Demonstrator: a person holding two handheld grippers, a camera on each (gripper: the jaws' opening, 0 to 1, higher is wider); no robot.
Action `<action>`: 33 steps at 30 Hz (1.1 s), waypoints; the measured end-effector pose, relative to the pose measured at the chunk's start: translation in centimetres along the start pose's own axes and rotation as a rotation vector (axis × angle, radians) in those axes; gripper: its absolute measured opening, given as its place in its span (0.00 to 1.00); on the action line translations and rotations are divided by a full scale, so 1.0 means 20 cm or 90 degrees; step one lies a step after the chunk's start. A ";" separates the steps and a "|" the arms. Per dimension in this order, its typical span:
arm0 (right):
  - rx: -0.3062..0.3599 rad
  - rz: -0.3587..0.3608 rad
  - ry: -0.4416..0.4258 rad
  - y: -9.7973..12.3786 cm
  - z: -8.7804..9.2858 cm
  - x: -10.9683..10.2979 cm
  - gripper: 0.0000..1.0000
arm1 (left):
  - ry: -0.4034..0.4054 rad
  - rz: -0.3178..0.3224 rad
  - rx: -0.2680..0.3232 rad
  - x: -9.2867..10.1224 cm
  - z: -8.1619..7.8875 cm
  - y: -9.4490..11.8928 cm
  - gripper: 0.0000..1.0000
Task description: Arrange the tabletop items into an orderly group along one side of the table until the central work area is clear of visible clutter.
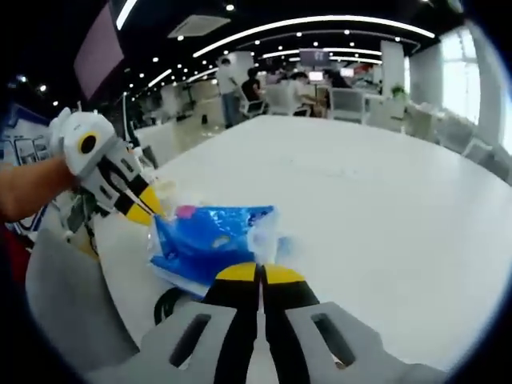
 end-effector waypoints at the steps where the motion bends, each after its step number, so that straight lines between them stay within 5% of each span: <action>1: 0.002 0.006 -0.003 0.01 0.00 0.02 0.01 | -0.004 0.003 -0.001 -0.02 -0.01 -0.02 0.00; 18: 0.022 0.073 -0.028 0.13 0.03 0.27 0.01 | -0.031 0.013 -0.034 -0.21 -0.14 -0.35 0.00; 33: 0.005 0.122 -0.039 0.10 0.14 0.48 0.01 | 0.006 0.003 -0.070 -0.29 -0.08 -0.65 0.01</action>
Point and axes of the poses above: the point that each gripper's makers call its tool centre point, and the gripper's own axes: y roughly backward along the fingers, x roughly to its right, z roughly out of its underside, the point moved 7 cm from there along y, roughly backward along the fingers, and after that the axes turned 11 degrees about x, right-handed, at the moved point
